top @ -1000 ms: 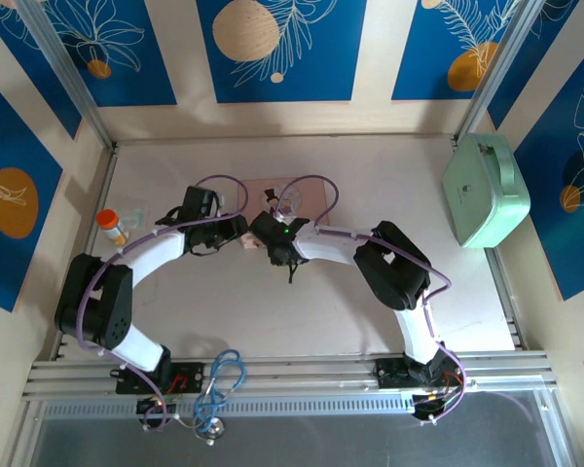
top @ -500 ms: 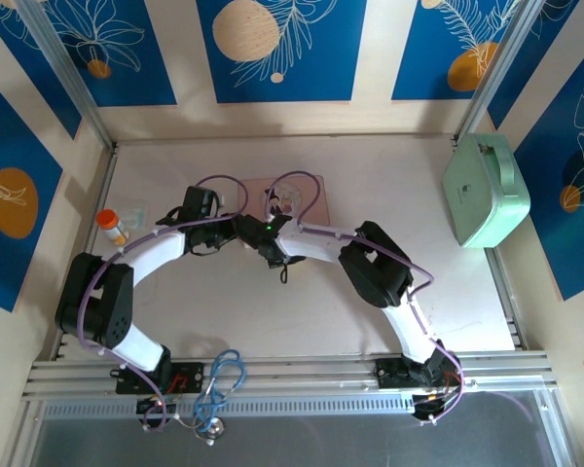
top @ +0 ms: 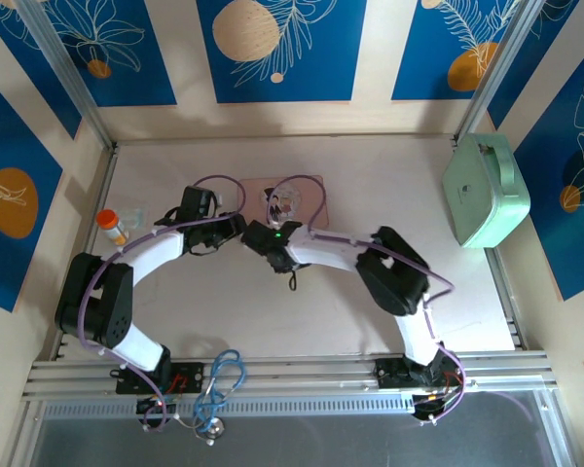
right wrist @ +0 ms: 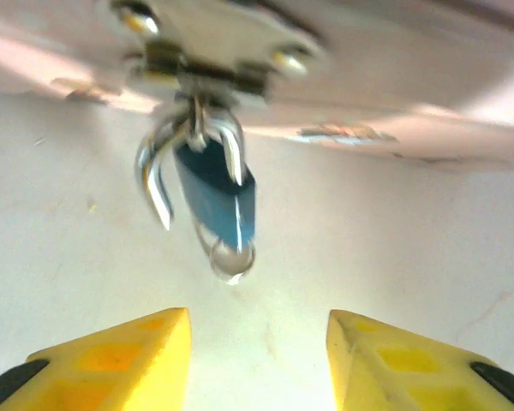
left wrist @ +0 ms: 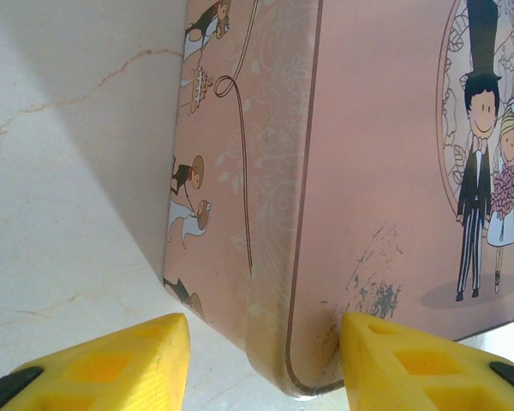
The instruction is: Unlock the padlock with the key
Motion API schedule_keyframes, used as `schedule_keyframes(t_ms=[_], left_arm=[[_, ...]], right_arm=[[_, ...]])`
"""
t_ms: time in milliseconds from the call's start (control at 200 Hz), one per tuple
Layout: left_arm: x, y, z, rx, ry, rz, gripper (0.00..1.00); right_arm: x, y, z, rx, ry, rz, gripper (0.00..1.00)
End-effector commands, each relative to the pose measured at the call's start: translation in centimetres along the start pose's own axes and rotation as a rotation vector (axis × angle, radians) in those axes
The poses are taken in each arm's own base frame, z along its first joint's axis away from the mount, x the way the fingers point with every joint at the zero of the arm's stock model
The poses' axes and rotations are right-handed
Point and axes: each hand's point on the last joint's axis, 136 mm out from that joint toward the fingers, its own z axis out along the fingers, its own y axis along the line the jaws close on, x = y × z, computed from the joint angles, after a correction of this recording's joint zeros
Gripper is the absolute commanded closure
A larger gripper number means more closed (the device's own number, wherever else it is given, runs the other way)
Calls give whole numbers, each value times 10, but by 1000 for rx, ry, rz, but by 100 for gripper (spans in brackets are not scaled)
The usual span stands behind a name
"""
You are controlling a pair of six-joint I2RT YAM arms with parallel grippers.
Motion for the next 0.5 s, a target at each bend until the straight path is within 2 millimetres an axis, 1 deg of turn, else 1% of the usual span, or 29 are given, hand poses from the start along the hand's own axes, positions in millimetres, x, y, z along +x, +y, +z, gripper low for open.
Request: schedule_keyframes(t_ms=[0,65,140,180,265,440,495], left_arm=[[5,7,3,-12,30,-10,52],[3,6,2,-13,29,-4,52],[1,4,2,-14,29,4,52],[0,3,2,-14,29,5,52],[-1,3,3,-17,31,6,52],[1,5,6,-18,40,2,52],[1,5,6,-17,40,2,52]], right_arm=[[-21,10,-38,-229,-108,82,57],[-24,0,-38,-314,-109,173,65],[-26,-14,-27,-378,-82,285,77],[-26,-18,-20,-403,-67,321,80],[-31,-19,-9,-418,-66,346,85],[-39,-21,15,-387,-62,372,89],[-40,-20,19,-389,-63,375,90]])
